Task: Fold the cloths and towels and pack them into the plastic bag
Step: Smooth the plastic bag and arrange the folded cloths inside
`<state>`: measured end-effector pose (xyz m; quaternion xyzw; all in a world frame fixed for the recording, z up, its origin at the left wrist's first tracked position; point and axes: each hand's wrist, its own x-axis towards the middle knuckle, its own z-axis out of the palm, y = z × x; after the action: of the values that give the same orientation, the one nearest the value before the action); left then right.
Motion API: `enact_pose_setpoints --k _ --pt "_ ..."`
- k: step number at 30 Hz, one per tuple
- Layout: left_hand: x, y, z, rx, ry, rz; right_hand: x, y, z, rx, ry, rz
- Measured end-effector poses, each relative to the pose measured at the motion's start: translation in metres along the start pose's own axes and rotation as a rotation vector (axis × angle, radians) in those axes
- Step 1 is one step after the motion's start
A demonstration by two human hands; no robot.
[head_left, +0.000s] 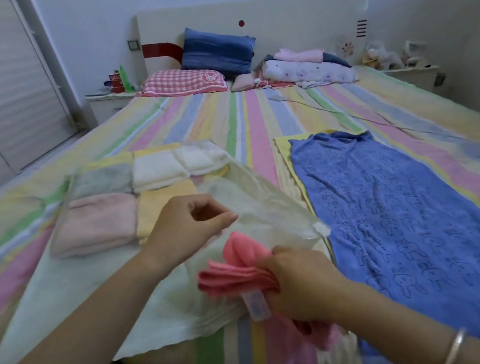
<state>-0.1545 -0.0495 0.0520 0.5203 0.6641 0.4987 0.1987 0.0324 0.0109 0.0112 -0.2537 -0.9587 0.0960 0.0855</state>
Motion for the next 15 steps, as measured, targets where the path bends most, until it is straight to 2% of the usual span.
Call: enact_pose_setpoints --k 4,7,11,13,15 --pt "0.002 0.014 -0.003 -0.098 0.071 0.061 0.044 -0.019 0.003 0.518 -0.018 0.249" --pt "0.003 0.025 -0.007 -0.225 0.101 0.041 0.091 -0.025 0.017 0.745 0.080 0.383" --pt "0.005 0.037 -0.011 -0.271 0.145 0.022 0.148 -0.036 0.021 0.764 0.158 0.345" --pt "0.006 0.035 -0.021 -0.341 0.057 -0.008 0.174 -0.041 0.023 0.881 0.118 0.371" --pt "0.007 0.032 -0.037 -0.459 -0.017 -0.084 0.203 -0.045 0.027 0.802 0.111 0.357"
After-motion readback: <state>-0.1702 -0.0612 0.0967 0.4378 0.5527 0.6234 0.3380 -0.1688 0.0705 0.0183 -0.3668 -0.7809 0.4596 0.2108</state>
